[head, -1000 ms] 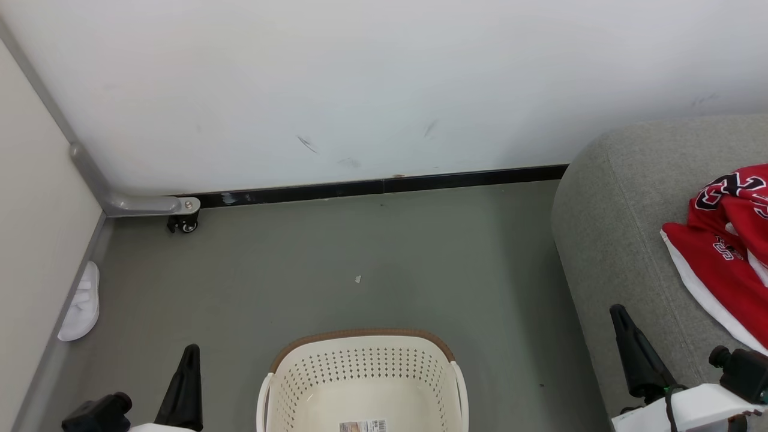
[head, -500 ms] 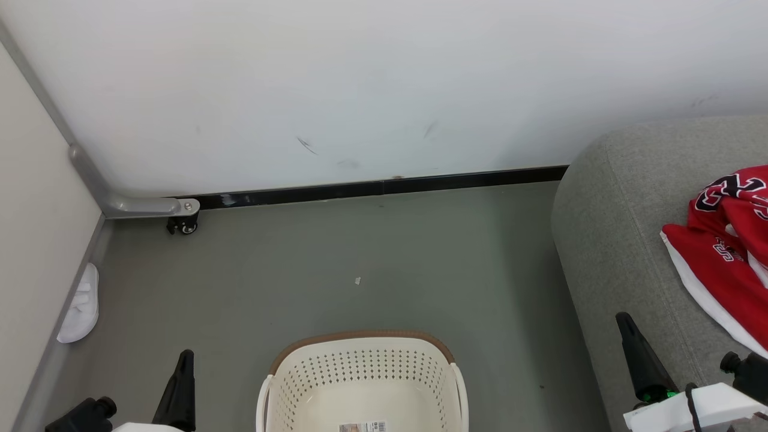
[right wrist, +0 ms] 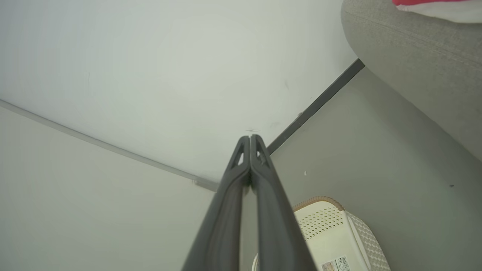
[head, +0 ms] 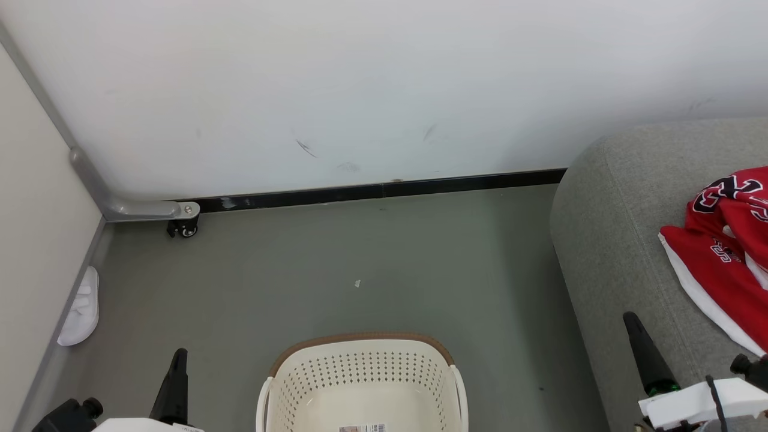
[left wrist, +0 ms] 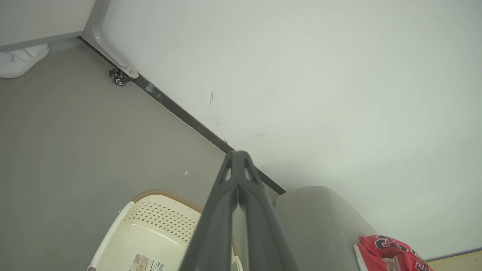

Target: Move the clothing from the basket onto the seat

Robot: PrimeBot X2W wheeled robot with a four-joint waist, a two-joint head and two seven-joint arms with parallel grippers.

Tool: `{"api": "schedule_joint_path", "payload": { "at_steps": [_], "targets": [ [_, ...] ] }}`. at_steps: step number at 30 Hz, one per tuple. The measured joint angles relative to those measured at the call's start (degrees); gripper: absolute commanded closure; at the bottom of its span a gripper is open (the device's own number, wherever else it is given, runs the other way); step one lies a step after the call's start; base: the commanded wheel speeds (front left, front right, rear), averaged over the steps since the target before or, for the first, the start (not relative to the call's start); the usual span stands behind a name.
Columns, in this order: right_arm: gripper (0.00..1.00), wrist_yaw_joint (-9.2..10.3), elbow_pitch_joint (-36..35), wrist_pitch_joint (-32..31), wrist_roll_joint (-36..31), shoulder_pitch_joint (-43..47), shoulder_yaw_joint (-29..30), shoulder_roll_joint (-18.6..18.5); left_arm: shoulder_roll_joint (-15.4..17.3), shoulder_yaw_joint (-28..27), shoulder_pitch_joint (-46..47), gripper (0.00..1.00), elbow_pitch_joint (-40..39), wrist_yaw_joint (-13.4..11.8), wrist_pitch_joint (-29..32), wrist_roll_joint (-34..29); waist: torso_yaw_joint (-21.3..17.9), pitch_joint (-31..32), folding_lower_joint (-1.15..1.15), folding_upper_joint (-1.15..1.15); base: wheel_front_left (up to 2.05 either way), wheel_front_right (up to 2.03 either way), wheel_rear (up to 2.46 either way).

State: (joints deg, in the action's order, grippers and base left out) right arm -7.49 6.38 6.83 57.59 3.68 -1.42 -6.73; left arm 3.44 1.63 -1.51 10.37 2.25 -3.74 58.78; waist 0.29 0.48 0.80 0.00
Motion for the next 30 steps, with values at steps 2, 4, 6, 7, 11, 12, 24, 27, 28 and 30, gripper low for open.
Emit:
{"api": "schedule_joint_path", "payload": {
  "at_steps": [2, 4, 6, 7, 11, 12, 24, 27, 28, 30],
  "targets": [
    [1.00, 0.00, 0.18, -0.34, 1.69, -0.91, 0.19, 0.00, -0.03, -0.21, 0.02, 1.00, 0.18, 0.03, 0.18, 1.32, -0.01, -0.04, -0.10, 0.00, 0.00, 0.00, 0.00],
    [1.00, 0.00, 0.66, -0.47, 3.34, -1.57, 0.27, 0.00, -0.04, -0.45, 0.07, 1.00, 0.43, 0.48, 0.70, 2.92, -0.02, -0.11, -0.21, 0.00, 0.00, 0.00, 0.00],
    [1.00, 0.00, 1.13, -0.88, 5.04, -1.82, 0.36, -0.01, -0.11, -0.69, 0.15, 1.00, 0.69, 0.52, 1.01, 4.07, -0.04, -0.18, -0.31, 0.00, 0.00, 0.00, 0.00],
    [1.00, 0.00, 1.44, -1.07, 5.78, -1.81, 0.40, 0.00, -0.11, -0.80, 0.22, 1.00, 0.87, 0.52, 1.22, 4.76, -0.04, -0.22, -0.36, 0.00, 0.00, 0.00, 0.00],
    [1.00, 0.00, 1.94, -1.80, 9.07, -1.86, 0.55, 0.00, -0.16, -1.13, 0.99, 1.00, 1.40, 1.01, 2.02, 7.57, -0.07, -0.39, -0.54, 0.00, 0.00, 0.00, 0.00],
    [1.00, 0.00, 2.08, -2.02, 9.87, -1.88, 0.58, -0.01, -0.16, -1.23, 1.25, 1.00, 1.44, 1.02, 2.25, 8.25, -0.07, -0.43, -0.57, 0.00, 0.00, 0.00, 0.00],
    [1.00, 0.00, 3.93, -3.86, 19.73, -4.15, 1.03, 0.01, -0.52, -2.70, 2.44, 1.00, 2.70, 2.48, 4.66, 16.88, -0.15, -0.70, -0.73, 0.00, 0.00, 0.00, 0.00],
    [1.00, 0.00, 4.78, -4.42, 22.08, -4.15, 1.23, 0.01, -0.66, -2.97, 2.54, 1.00, 3.09, 2.58, 5.22, 18.69, -0.16, -0.72, -0.74, 0.00, 0.00, 0.00, 0.00],
    [1.00, 0.00, 5.01, -4.48, 22.99, -4.15, 1.25, 0.02, -0.75, -3.04, 2.57, 1.00, 3.21, 2.77, 5.28, 19.41, -0.17, -0.72, -0.74, 0.00, 0.00, 0.00, 0.00],
    [1.00, 0.00, 5.26, -4.94, 24.51, -4.16, 1.42, 0.02, -0.82, -3.22, 2.66, 1.00, 3.42, 3.02, 5.78, 20.94, -0.18, -0.72, -0.75, 0.00, 0.00, 0.00, 0.00]
  ]
}}
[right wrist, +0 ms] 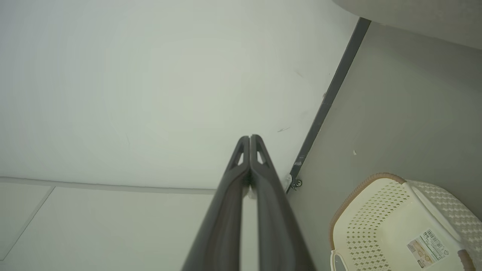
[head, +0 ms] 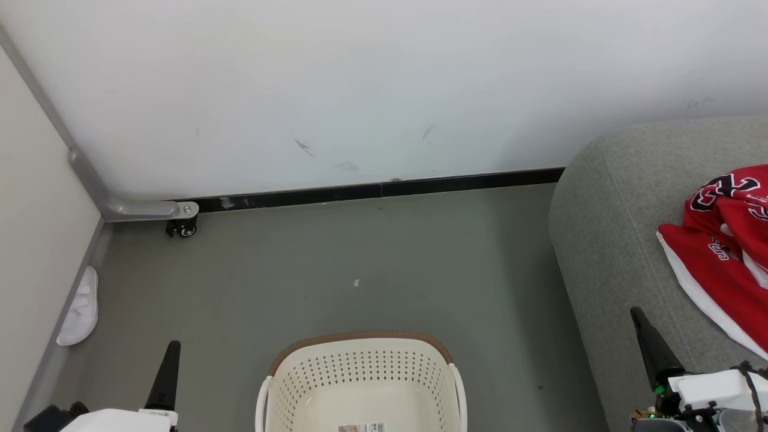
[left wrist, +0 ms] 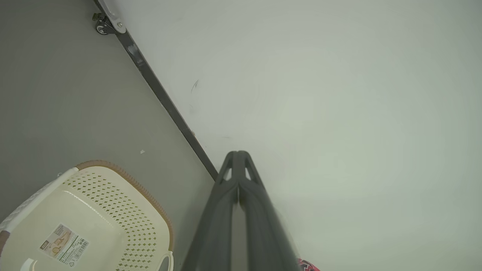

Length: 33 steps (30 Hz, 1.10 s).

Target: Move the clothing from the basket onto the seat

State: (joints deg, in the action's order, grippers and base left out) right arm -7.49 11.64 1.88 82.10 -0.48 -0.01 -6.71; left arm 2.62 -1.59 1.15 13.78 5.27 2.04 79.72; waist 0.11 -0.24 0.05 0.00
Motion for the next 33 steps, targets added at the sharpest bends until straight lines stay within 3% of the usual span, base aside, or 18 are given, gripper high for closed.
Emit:
{"api": "schedule_joint_path", "payload": {
  "at_steps": [18, 33],
  "targets": [
    [1.00, 0.01, 2.38, -2.64, 14.38, -2.46, 1.18, 0.05, -0.33, -2.01, 2.10, 1.00, 1.86, 1.52, 3.50, 12.26, -0.11, 0.09, -0.01, 0.00, 0.00, 0.00, 0.00],
    [1.00, 0.01, 3.15, -2.92, 15.08, -2.43, 1.26, 0.13, -0.34, -2.24, 2.26, 1.00, 2.00, 1.52, 3.52, 12.96, -0.11, 0.09, -0.02, 0.00, 0.00, 0.00, 0.00]
  ]
}}
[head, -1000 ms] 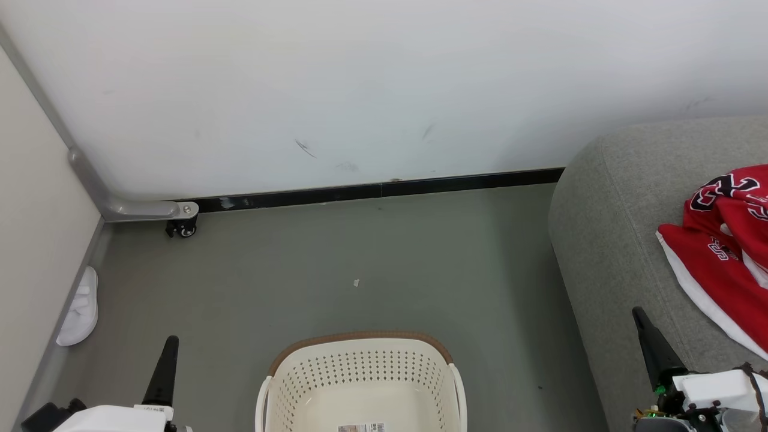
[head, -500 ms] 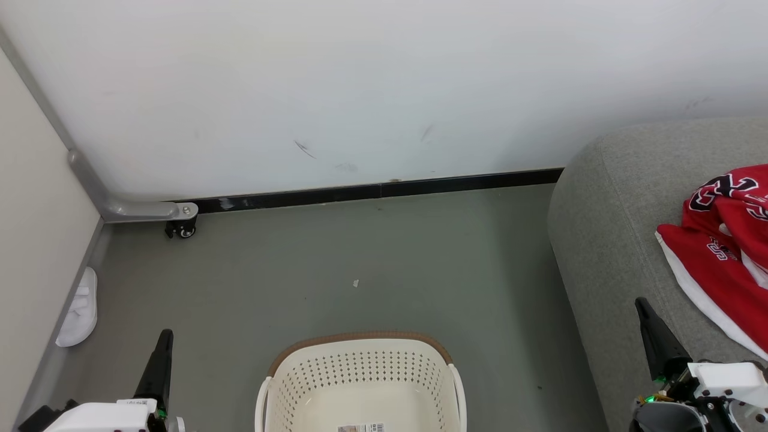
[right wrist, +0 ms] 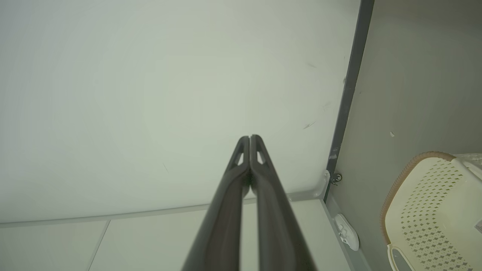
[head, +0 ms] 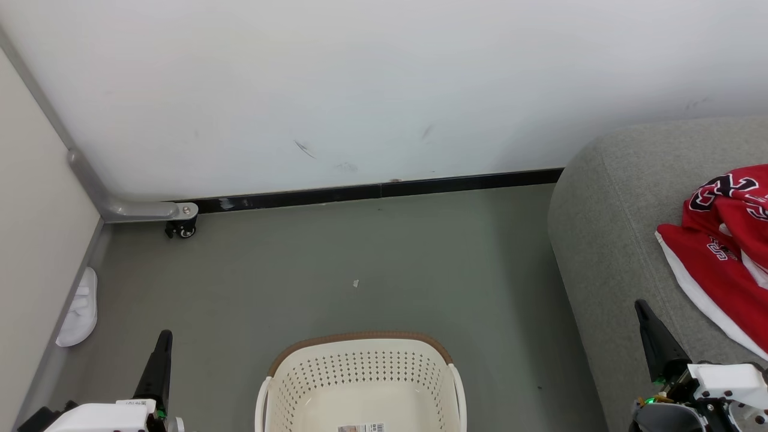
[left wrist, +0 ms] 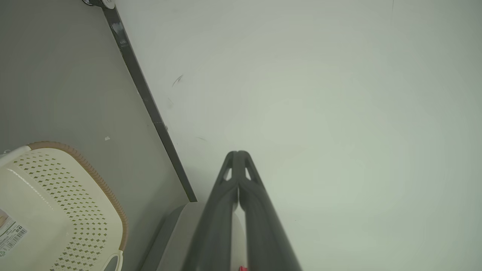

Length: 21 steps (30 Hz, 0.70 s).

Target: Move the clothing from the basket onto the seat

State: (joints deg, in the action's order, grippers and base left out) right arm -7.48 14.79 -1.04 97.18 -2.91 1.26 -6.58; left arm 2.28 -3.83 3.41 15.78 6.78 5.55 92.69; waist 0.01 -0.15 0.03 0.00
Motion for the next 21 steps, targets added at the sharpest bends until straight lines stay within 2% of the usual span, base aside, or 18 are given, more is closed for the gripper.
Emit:
{"api": "schedule_joint_path", "payload": {
  "at_steps": [21],
  "targets": [
    [1.00, 0.00, 0.09, -0.14, -0.01, 0.00, 0.13, 0.19, -0.01, -0.04, 0.00, 1.00, 0.00, 0.00, 0.00, 0.00, 0.00, -0.01, 0.00, 0.00, 0.00, 0.00, 0.00]
  ]
}}
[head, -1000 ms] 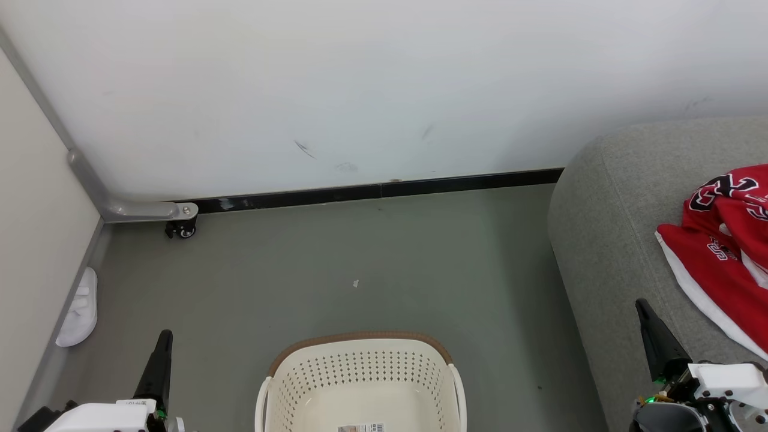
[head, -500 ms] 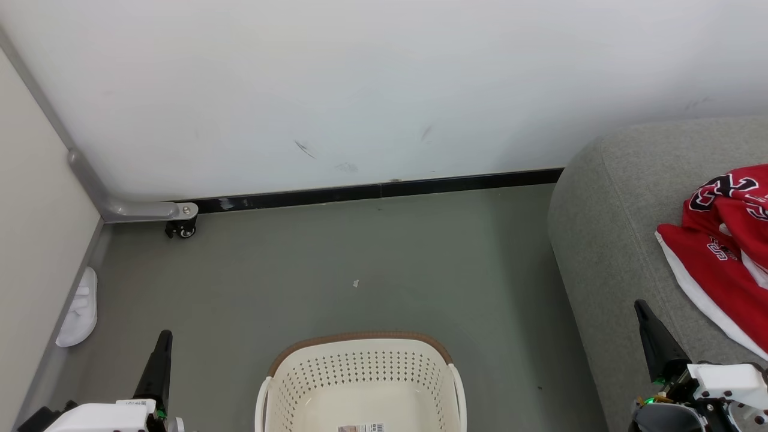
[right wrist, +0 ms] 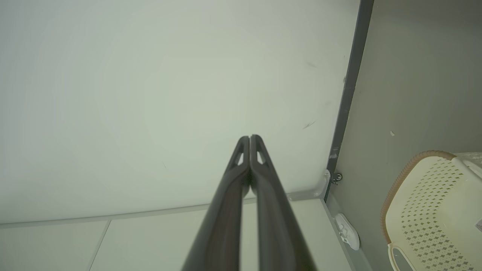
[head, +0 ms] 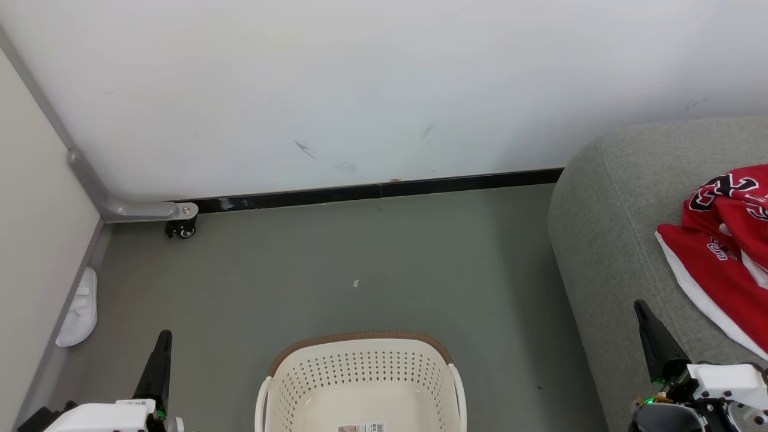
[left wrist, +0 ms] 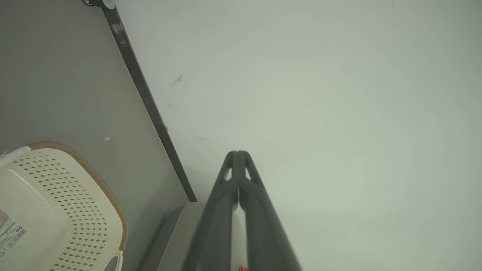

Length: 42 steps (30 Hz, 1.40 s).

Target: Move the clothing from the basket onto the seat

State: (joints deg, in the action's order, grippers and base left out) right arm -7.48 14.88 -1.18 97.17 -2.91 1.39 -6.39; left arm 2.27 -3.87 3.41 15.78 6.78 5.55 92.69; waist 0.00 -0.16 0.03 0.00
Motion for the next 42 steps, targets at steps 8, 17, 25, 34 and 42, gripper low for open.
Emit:
{"api": "schedule_joint_path", "payload": {
  "at_steps": [8, 17, 25, 34, 42],
  "targets": [
    [1.00, 0.00, 0.03, -0.01, 0.00, 0.00, 0.07, 0.03, 0.00, -0.02, 0.00, 1.00, 0.00, 0.00, 0.00, 0.00, 0.00, 0.00, 0.00, 0.00, 0.00, 0.00, 0.00],
    [1.00, 0.00, 0.05, -0.08, 0.00, 0.00, 0.14, 0.13, 0.00, -0.05, 0.00, 1.00, 0.00, 0.00, 0.01, 0.00, 0.00, -0.01, 0.00, 0.00, 0.00, 0.00, 0.00],
    [1.00, 0.00, 0.08, -0.09, 0.00, 0.00, 0.21, 0.29, 0.00, -0.07, 0.00, 1.00, 0.00, 0.00, 0.01, 0.00, 0.00, -0.01, -0.01, 0.00, 0.00, 0.00, 0.00],
    [1.00, 0.00, 0.09, -0.10, -0.01, 0.00, 0.35, 0.32, 0.00, -0.09, 0.00, 1.00, 0.00, 0.00, 0.01, 0.00, 0.00, -0.01, -0.01, 0.00, 0.00, 0.00, 0.00],
    [1.00, 0.00, 0.11, -0.35, -0.01, 0.00, 0.54, 0.36, -0.01, -0.13, 0.00, 1.00, -0.01, 0.00, 0.01, 0.00, 0.00, -0.01, -0.01, 0.00, 0.00, 0.00, 0.00]
  ]
}}
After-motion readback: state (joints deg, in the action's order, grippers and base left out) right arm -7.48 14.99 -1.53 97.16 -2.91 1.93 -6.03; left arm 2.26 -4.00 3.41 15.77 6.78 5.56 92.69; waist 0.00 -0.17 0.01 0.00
